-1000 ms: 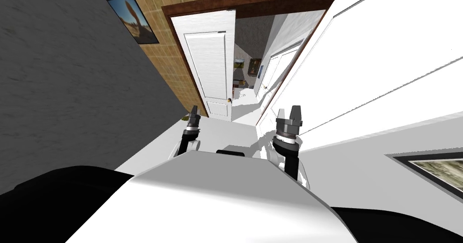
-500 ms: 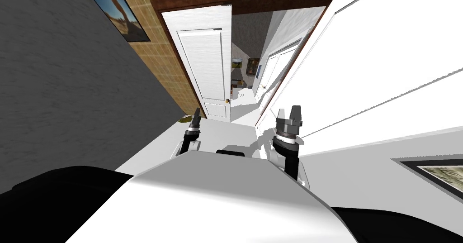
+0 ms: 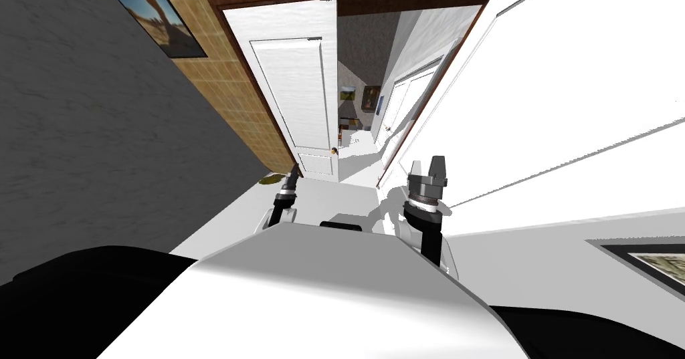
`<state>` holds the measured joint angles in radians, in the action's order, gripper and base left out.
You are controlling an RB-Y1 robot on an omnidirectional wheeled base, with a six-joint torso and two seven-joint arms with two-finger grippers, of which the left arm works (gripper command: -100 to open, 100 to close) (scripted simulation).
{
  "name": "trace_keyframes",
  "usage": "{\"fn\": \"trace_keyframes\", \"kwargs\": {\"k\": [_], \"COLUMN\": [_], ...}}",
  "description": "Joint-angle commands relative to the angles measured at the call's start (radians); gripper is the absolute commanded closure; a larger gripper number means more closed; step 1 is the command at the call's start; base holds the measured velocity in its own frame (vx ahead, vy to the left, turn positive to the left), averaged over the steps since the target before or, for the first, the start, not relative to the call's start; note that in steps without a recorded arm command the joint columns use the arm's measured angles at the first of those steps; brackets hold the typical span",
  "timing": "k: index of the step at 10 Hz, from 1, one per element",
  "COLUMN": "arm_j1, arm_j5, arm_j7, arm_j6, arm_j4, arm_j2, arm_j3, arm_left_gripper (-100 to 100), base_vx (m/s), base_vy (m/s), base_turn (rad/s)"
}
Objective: Pull the door open
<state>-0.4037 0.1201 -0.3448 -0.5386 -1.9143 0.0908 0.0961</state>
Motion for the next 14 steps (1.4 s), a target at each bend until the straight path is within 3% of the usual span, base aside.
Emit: {"fn": "trace_keyframes", "kwargs": {"k": [1,14], "arm_j1": [0.007,0.086], "arm_j5": [0.007,0.063], "arm_j7": [-0.036,-0.317], "arm_j6": [-0.007,-0.083], "arm_j4": [0.031,0.33], "arm_j2": [0.002,0.008], "arm_j3": [0.008,0.085], "arm_left_gripper": [-100,-100], "base_vx": [0.093,0.101], "base_vy": [-0.003,-0.003], "base_turn": [-0.057,-0.058]}}
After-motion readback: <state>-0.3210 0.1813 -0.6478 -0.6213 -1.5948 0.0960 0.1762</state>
